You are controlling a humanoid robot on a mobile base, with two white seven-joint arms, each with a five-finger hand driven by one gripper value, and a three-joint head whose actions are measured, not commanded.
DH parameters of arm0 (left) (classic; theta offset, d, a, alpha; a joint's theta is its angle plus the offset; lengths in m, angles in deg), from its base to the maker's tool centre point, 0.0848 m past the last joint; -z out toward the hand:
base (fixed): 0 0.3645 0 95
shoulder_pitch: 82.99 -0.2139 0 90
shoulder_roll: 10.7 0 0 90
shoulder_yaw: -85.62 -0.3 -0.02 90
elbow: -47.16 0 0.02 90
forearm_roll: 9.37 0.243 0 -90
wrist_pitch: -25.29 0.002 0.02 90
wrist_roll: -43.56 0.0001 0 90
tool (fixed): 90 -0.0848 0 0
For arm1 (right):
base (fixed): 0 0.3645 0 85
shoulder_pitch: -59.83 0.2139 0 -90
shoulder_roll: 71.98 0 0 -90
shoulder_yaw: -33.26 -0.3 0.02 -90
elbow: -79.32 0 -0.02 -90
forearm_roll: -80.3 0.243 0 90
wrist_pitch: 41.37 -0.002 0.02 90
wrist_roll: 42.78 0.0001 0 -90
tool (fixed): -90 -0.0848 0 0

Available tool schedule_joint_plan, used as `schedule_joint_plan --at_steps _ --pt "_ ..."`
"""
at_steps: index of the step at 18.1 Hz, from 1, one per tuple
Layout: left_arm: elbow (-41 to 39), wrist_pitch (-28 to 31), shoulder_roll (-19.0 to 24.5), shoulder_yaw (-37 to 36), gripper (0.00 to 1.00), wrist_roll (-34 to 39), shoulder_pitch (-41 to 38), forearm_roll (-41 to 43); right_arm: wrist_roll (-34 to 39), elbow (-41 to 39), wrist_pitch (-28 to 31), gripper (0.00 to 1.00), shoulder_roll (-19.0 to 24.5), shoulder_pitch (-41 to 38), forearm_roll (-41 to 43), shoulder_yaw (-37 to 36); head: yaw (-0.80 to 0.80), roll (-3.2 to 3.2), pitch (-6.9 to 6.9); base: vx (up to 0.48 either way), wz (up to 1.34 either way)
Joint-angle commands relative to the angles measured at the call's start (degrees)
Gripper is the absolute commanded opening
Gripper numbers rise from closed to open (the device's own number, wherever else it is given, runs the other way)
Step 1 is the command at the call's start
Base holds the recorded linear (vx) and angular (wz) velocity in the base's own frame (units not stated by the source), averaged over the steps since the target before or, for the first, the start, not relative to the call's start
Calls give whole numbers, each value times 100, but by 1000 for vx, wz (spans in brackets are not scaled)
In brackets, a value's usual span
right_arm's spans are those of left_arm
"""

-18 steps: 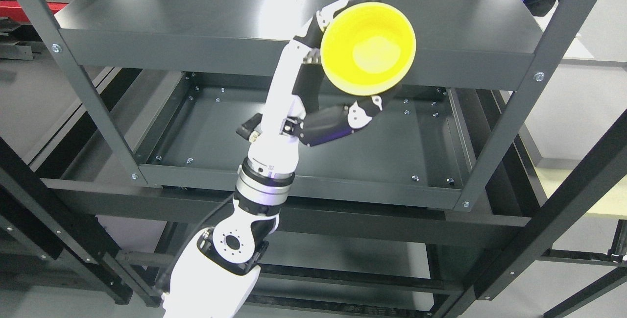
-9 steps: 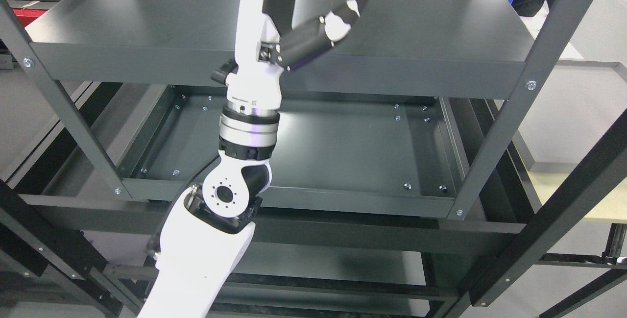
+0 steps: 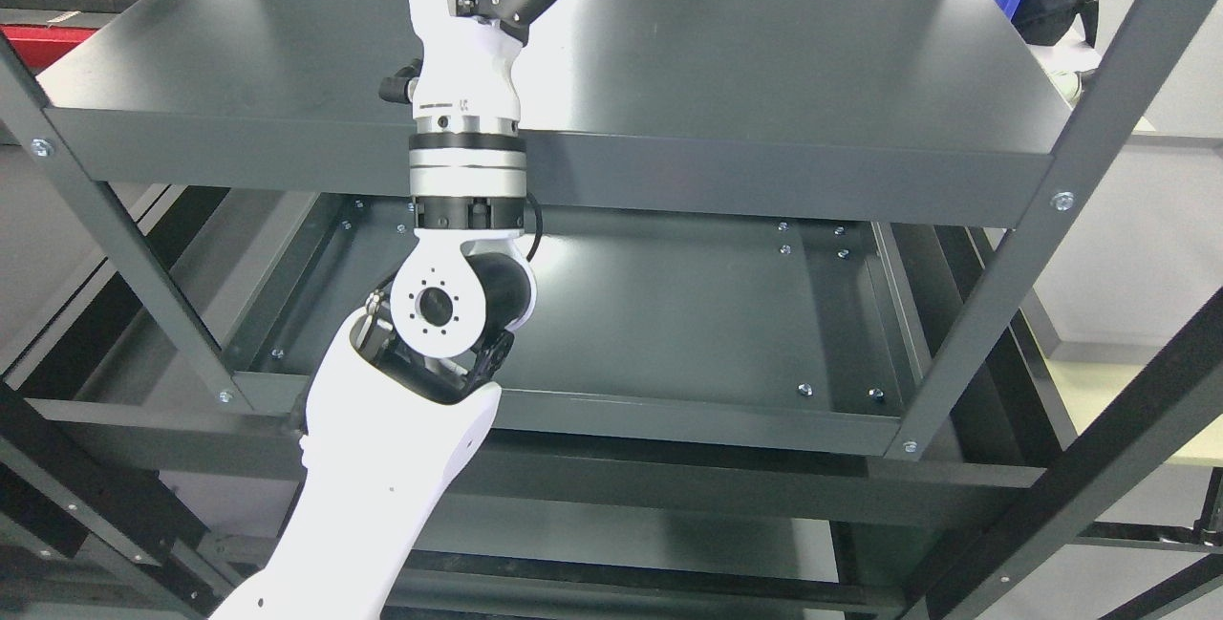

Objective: Place yellow IKEA cup on middle right shelf
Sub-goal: 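Lower the cup onto the shelf surface and open the left hand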

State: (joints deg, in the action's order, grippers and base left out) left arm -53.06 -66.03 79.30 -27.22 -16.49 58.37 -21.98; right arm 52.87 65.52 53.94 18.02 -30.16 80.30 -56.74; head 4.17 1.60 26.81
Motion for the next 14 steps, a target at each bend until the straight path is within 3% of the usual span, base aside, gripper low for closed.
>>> schedule_joint_plan --at_steps 1,8,14 --pt "556 281 100 -115 0 240 436 -794 -1233 0 -3 99 -100 -62 141 97 0 0 0 54 0" --pt "1075 1035 100 -228 1 423 735 -1822 -1233 0 -3 99 -100 -62 141 97 0 0 0 24 0" --pt "1110 1300 100 -484 9 661 727 -1841 -1233 0 -3 99 -100 -62 141 97 0 0 0 0 0"
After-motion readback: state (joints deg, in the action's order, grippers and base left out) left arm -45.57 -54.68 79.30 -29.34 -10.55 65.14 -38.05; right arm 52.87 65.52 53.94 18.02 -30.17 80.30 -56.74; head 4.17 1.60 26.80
